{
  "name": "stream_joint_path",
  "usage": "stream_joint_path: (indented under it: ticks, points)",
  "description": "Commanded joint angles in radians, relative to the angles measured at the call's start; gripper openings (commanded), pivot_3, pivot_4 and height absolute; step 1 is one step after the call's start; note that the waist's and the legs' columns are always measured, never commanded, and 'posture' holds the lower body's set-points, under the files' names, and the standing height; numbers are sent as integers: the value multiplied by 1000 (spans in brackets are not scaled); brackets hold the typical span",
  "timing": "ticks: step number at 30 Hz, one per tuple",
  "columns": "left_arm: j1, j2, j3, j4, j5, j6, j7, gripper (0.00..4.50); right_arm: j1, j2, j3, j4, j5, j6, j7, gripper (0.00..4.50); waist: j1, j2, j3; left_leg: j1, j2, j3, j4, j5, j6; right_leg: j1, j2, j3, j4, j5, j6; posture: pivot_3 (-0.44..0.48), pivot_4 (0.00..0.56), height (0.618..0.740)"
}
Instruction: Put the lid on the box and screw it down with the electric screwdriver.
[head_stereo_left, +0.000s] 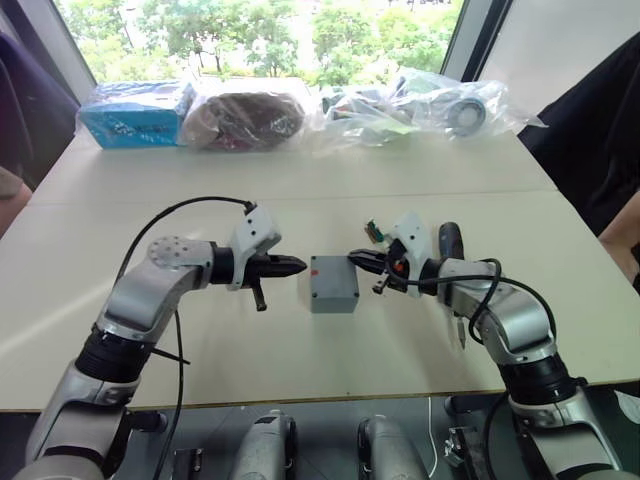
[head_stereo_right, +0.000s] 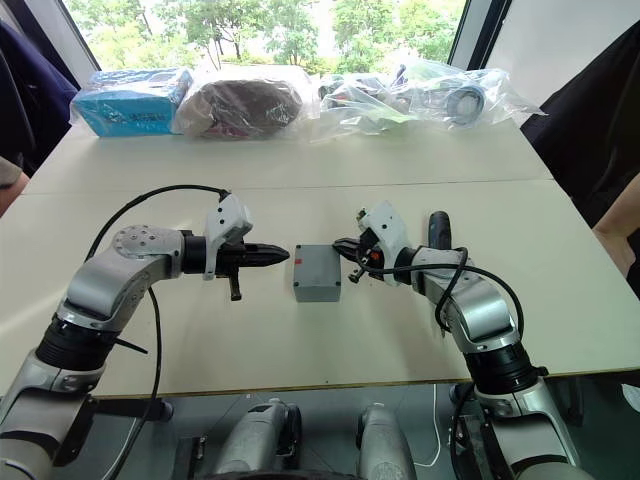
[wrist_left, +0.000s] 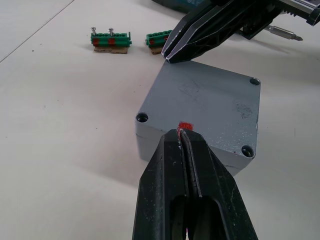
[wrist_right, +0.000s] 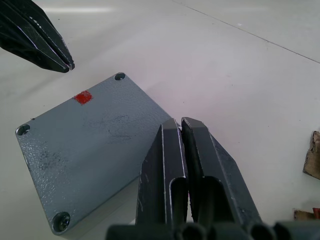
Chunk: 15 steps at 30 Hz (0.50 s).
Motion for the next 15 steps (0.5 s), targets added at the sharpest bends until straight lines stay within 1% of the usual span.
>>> stream_joint_path:
  ticks: [1,2,3,4,6,9,10,11,12,13,15]
  points:
    - [-14,-2,8,-25,-4,-11,3,0,7,2,-4,-14,-7,-8,-8,580,0,0,0,0,0,0,0,0,0,0,0,0,0,0,0,0,150,740]
    - [-14,-2,8,-25,-4,-11,2,0,8,-1,-5,-18,-7,-8,-6,749,0,0,0,0,0,0,0,0,0,0,0,0,0,0,0,0,150,740]
    - [-13,-2,8,-25,-3,-12,2,0,8,-3,-4,-21,-7,-7,-4,1031,0,0,0,0,0,0,0,0,0,0,0,0,0,0,0,0,150,740]
    - [-14,-3,8,-24,-3,-12,2,0,7,-5,-4,-21,-7,-6,-2,1576,0,0,0,0,0,0,0,0,0,0,0,0,0,0,0,0,150,740]
    - [-16,-1,10,-20,-4,-13,0,0,4,-13,-10,-30,-5,-2,0,2296,0,0,0,0,0,0,0,0,0,0,0,0,0,0,0,0,150,740]
    - [-20,-2,19,-15,-11,-9,-2,0,-1,-33,-27,-55,4,16,3,3547,0,0,0,0,0,0,0,0,0,0,0,0,0,0,0,0,150,740]
    - [-22,-4,24,-14,-16,-6,-1,0,-5,-38,-39,-65,12,29,0,3874,0,0,0,0,0,0,0,0,0,0,0,0,0,0,0,0,150,740]
    - [-25,-5,29,-13,-21,-4,-2,0,-10,-43,-57,-76,25,50,-4,4335,0,0,0,0,0,0,0,0,0,0,0,0,0,0,0,0,150,740]
    - [-33,-9,37,-9,-30,-2,-3,0,-20,-50,-93,-95,59,95,-8,4428,1,0,0,0,0,0,0,0,0,0,0,0,0,0,0,0,150,740]
    - [-39,-12,41,-6,-36,-1,-4,0,-26,-54,-119,-108,83,127,-10,4428,2,0,0,0,0,0,0,0,0,0,0,0,0,0,0,0,150,740]
    - [-71,-15,47,-5,-62,4,-28,0,-93,-83,-238,-123,169,324,-52,4428,2,0,0,0,1,0,0,0,0,0,0,0,0,0,0,0,150,740]
